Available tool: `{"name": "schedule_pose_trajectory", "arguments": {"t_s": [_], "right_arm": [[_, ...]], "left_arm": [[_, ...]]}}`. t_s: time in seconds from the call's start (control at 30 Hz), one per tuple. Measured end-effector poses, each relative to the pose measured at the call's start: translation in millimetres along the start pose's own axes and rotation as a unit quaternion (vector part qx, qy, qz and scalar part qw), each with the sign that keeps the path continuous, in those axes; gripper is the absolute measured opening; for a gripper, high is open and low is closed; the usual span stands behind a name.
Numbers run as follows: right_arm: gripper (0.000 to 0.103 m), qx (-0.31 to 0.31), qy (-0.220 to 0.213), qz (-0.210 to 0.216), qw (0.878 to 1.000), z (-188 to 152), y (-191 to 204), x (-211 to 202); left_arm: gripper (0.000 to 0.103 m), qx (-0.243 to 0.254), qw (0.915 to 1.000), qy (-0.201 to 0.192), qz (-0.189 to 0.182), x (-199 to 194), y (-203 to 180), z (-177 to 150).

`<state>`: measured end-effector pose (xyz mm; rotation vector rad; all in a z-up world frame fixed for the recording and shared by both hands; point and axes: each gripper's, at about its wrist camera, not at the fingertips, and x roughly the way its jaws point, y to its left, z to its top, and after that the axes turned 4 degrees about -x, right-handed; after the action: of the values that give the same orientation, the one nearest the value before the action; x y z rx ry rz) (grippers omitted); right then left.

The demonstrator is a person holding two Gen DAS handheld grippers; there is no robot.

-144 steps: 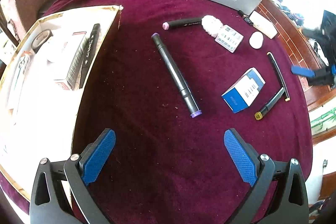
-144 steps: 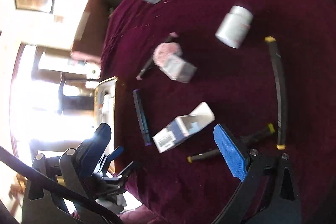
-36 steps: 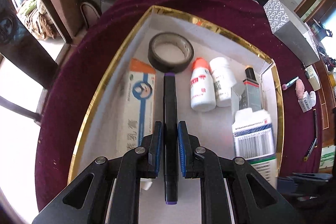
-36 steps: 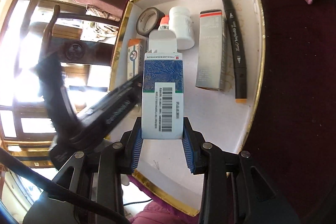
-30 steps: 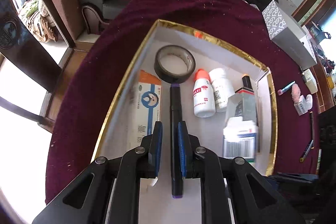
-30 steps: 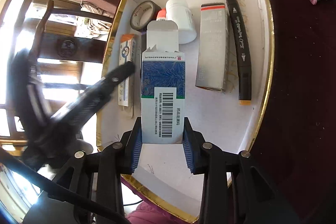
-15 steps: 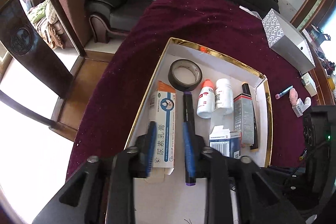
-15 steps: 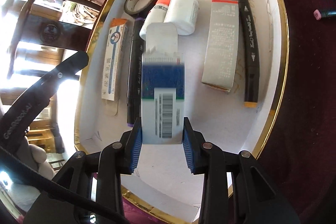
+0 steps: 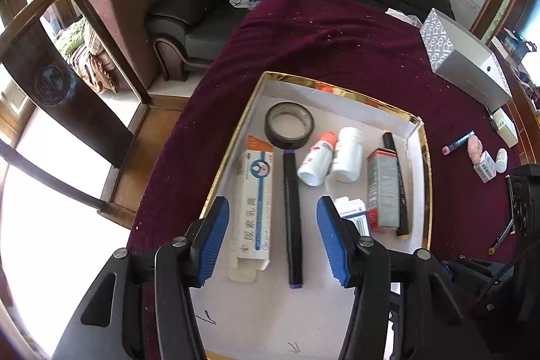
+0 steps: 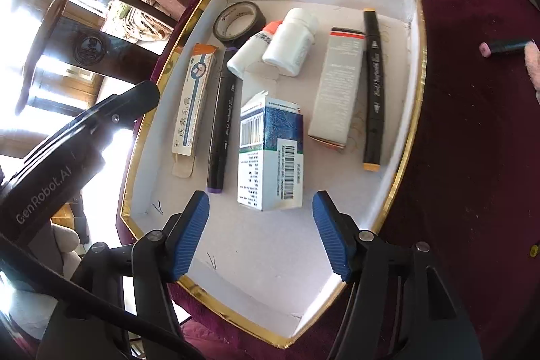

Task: Organize objects
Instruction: 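Carry the marker and blue-white box into the tray and open both grippers, then move back to the table and grasp the pink-capped black marker with the left gripper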

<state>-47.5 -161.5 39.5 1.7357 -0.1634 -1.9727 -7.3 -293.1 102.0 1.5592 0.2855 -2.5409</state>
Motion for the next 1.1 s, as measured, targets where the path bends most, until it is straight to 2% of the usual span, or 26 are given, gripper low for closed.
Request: {"name": "schedule_pose_trajectory", "arguments": {"t_s": [0.3,0.47,0.6,0.7,0.77,0.8,0.83,0.87,0.9,0.97,1.03,1.07,1.1], "right_arm": [[0.064,0.02,-0.023,0.01,0.999,-14,-29,-26],[0.064,0.046,-0.043,0.011,0.998,-25,-61,-51],[0.064,0.088,-0.077,-0.008,0.993,-38,-117,-91],[0.064,0.112,-0.125,-0.066,0.984,-47,-161,-135],[0.064,0.111,-0.171,-0.135,0.97,-59,-180,-173],[0.066,0.106,-0.196,-0.175,0.959,-66,-186,-190],[0.071,0.095,-0.225,-0.227,0.943,-76,-188,-208],[0.089,0.083,-0.256,-0.284,0.92,-88,-190,-225],[0.103,0.082,-0.294,-0.328,0.894,-104,-199,-242],[0.103,0.095,-0.301,-0.316,0.894,-110,-212,-247],[0.103,0.168,-0.264,-0.246,0.917,-116,-253,-243],[0.103,0.206,-0.244,-0.204,0.925,-120,-271,-236],[0.103,0.234,-0.232,-0.177,0.927,-126,-287,-230]], "left_arm": [[0.048,0.01,0.9999,-0.001,0.006,-12,-34,-13],[0.048,0.012,0.9999,-0.002,-0.002,-19,-56,-22],[0.048,-0.001,0.9991,0.011,-0.041,-19,-73,-29],[0.048,-0.013,0.9957,0.02,-0.09,-18,-89,-34],[0.048,-0.013,0.9939,0.023,-0.107,-17,-104,-37],[0.048,-0.009,0.9934,0.023,-0.112,-15,-113,-37],[0.048,-0.005,0.9927,0.024,-0.118,-14,-121,-38],[0.048,-0.001,0.9919,0.027,-0.124,-12,-132,-38],[0.048,0.002,0.9913,0.03,-0.128,-9,-141,-38],[0.048,0.013,0.991,0.033,-0.129,-3,-160,-38],[0.048,0.036,0.9908,0.025,-0.128,3,-181,-35],[0.048,0.055,0.9904,0.017,-0.126,7,-193,-32],[0.048,0.073,0.9901,0.01,-0.12,11,-204,-29]]}}
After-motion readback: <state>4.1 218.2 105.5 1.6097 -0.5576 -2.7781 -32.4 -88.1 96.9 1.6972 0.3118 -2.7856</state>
